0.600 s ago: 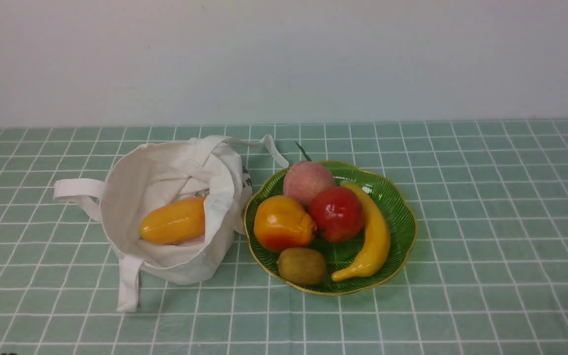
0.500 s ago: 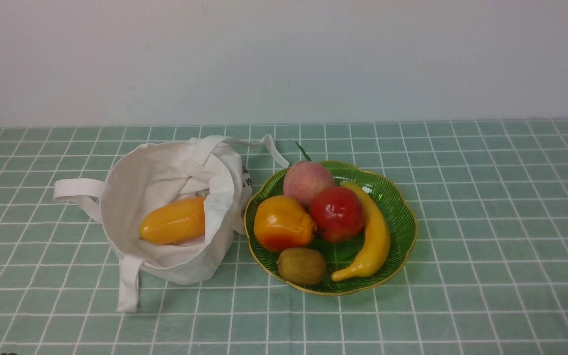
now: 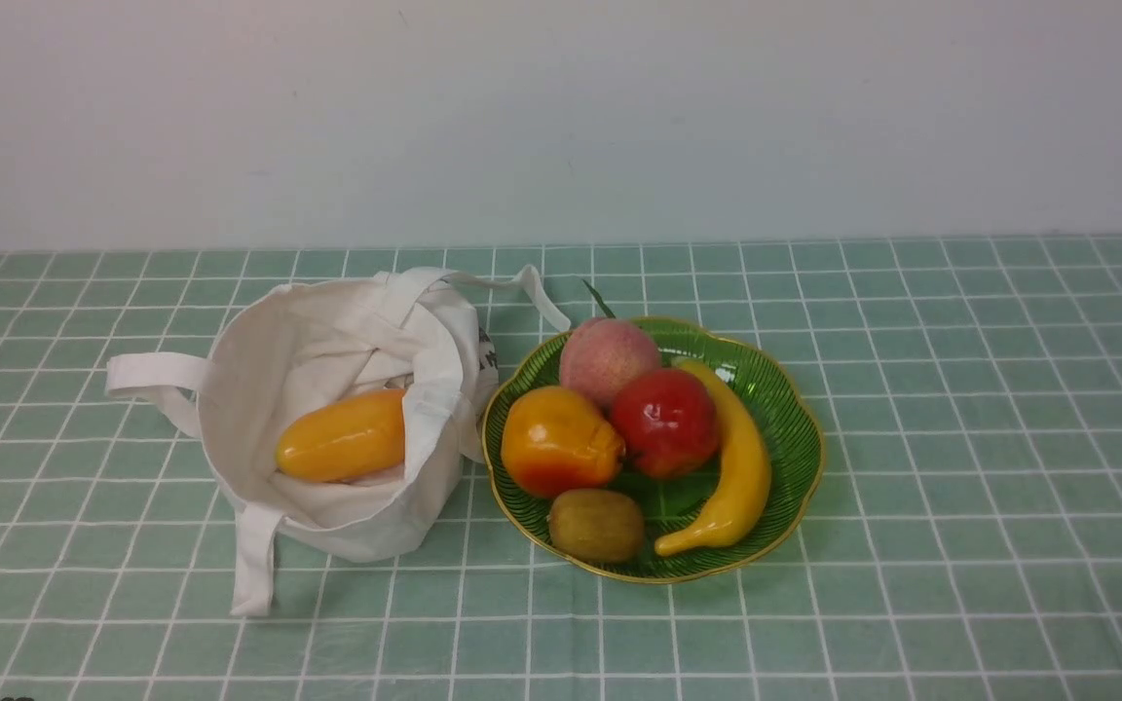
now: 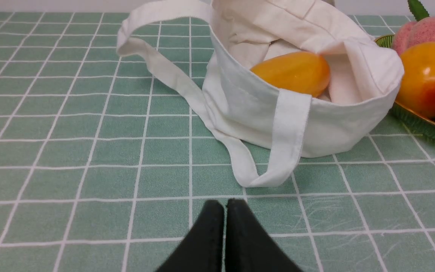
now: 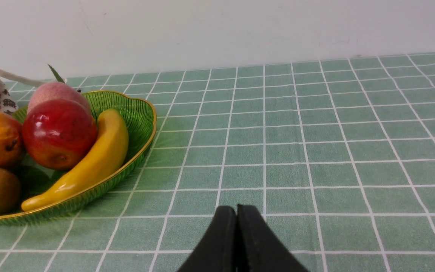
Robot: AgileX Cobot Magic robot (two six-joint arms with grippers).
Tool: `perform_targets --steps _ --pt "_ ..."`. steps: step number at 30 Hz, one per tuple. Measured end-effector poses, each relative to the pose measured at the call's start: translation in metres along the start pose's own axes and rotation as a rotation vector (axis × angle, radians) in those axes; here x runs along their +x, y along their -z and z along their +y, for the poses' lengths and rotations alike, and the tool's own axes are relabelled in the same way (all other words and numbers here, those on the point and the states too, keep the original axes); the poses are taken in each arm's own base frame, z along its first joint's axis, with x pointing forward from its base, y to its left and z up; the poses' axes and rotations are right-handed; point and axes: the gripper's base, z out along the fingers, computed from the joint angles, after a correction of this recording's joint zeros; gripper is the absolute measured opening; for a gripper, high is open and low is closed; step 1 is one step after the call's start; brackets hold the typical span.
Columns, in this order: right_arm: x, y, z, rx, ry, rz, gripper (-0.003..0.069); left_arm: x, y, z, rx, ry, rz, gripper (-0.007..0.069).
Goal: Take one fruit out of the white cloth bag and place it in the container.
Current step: 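Reach into the cloth bag and grasp the fruit inside with the left gripper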
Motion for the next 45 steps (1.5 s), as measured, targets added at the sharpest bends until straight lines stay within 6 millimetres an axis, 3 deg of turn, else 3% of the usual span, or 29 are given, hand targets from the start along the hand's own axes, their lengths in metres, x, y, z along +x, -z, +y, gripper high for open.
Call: perform_targets --steps 29,34,37,39,43,45 --pt "0.000 0.000 0.000 0.000 0.000 0.000 -0.0012 0.000 0.000 0.000 0.000 -0.001 -0.005 -0.0008" --pt "0.000 0.000 0.000 0.000 0.000 0.000 -0.0012 -0.009 0.000 -0.001 0.013 0.023 -0.104 -0.0008" --pt "0.000 0.000 0.000 0.000 0.000 0.000 -0.0012 -0.014 0.001 -0.003 0.053 0.188 -0.156 -0.0008" --pt "0.000 0.000 0.000 0.000 0.000 0.000 -0.0012 -0.016 0.002 -0.006 0.097 0.396 -0.168 -0.0008" --pt "0.000 0.000 0.000 0.000 0.000 0.000 -0.0012 -0.018 0.003 -0.012 0.225 1.011 -0.123 -0.0008" --pt "0.000 0.000 0.000 0.000 0.000 0.000 -0.0012 -0.019 0.003 -0.013 0.252 1.128 -0.111 -0.0008"
